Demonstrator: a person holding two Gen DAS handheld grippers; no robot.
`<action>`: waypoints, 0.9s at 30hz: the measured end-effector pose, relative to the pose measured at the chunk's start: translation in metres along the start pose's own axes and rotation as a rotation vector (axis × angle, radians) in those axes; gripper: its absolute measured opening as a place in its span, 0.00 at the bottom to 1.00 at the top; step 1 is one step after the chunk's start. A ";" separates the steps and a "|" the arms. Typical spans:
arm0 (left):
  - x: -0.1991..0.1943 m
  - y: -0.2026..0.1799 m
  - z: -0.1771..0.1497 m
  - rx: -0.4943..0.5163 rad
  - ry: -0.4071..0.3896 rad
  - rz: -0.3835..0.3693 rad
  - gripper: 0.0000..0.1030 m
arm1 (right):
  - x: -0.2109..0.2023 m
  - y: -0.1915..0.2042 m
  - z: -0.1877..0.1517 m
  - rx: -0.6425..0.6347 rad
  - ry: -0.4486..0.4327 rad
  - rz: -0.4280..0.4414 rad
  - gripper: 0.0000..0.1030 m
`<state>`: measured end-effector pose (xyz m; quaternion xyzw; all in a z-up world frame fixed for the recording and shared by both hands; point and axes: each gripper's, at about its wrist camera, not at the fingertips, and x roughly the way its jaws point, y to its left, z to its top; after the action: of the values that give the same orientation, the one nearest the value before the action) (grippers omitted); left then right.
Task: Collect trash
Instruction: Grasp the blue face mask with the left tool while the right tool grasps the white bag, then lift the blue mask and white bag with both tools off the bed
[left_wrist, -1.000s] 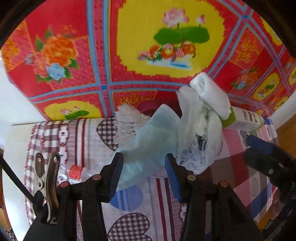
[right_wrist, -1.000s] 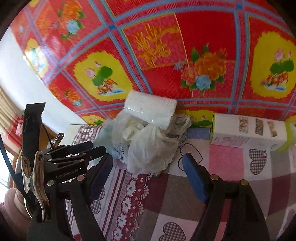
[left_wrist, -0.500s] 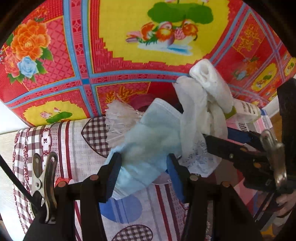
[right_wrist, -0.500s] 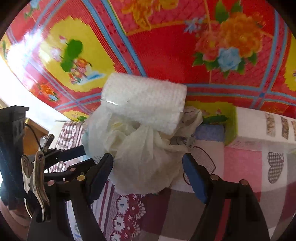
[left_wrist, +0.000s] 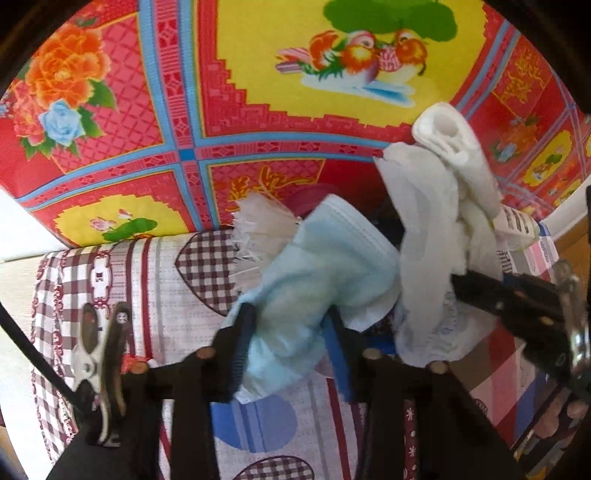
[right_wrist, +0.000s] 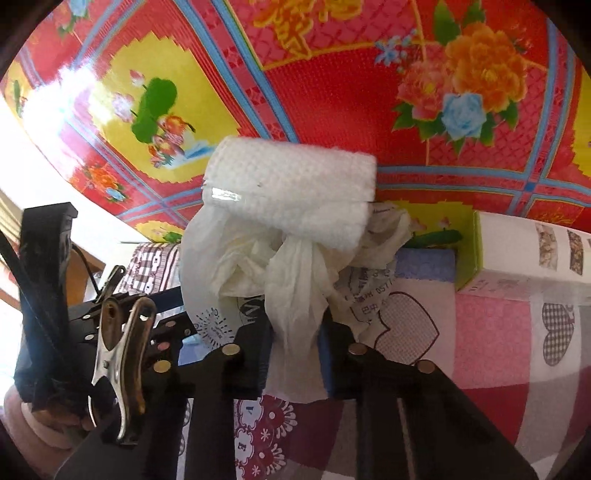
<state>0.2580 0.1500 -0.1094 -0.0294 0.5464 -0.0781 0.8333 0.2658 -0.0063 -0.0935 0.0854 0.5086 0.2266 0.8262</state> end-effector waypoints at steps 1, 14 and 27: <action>-0.001 0.001 -0.001 -0.007 -0.003 -0.009 0.32 | -0.004 0.001 -0.001 -0.002 -0.008 0.002 0.19; -0.042 -0.012 -0.020 -0.018 -0.070 -0.073 0.26 | -0.057 -0.012 -0.027 -0.009 -0.049 0.033 0.16; -0.058 -0.036 -0.035 -0.007 -0.051 -0.118 0.26 | -0.111 -0.054 -0.086 0.025 0.063 -0.100 0.16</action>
<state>0.1995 0.1253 -0.0662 -0.0662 0.5227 -0.1246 0.8408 0.1636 -0.1129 -0.0651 0.0633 0.5410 0.1813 0.8188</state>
